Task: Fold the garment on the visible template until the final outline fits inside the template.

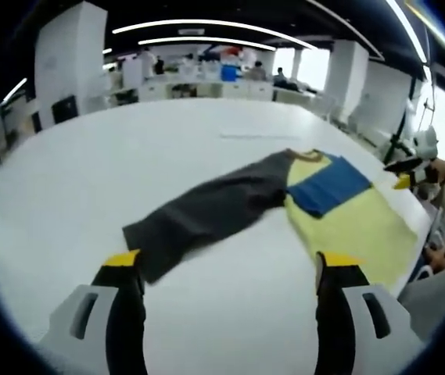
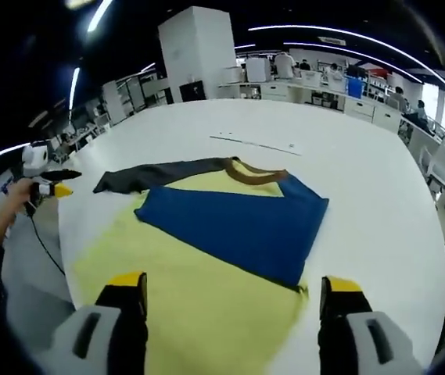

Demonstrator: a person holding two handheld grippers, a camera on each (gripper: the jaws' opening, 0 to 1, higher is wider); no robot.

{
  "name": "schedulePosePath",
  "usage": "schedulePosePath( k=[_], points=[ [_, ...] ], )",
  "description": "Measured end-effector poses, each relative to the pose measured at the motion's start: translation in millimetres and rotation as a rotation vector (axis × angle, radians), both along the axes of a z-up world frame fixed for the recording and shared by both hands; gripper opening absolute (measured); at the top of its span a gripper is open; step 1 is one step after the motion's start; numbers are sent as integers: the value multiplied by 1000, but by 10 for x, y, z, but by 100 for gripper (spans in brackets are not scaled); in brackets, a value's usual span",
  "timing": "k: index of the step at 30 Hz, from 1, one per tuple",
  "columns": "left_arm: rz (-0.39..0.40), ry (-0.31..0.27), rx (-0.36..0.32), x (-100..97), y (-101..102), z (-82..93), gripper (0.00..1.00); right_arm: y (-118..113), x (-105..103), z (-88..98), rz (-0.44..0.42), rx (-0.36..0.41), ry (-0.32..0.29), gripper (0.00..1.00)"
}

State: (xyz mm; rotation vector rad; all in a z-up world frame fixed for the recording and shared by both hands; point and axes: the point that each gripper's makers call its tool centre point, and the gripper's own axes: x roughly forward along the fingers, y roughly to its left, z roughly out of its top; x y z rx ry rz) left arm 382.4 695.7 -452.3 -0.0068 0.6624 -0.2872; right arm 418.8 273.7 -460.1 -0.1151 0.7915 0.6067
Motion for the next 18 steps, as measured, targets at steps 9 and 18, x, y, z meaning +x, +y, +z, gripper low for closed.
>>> schedulePosePath(
  k=[9, 18],
  points=[
    [114, -29, 2, 97, 194, 2, 82, 149, -247, 100, 37, 37, -25, 95],
    [213, -14, -12, 213, 412, -141, 71, 176, -380, 124, 15, 41, -56, 93]
  ],
)
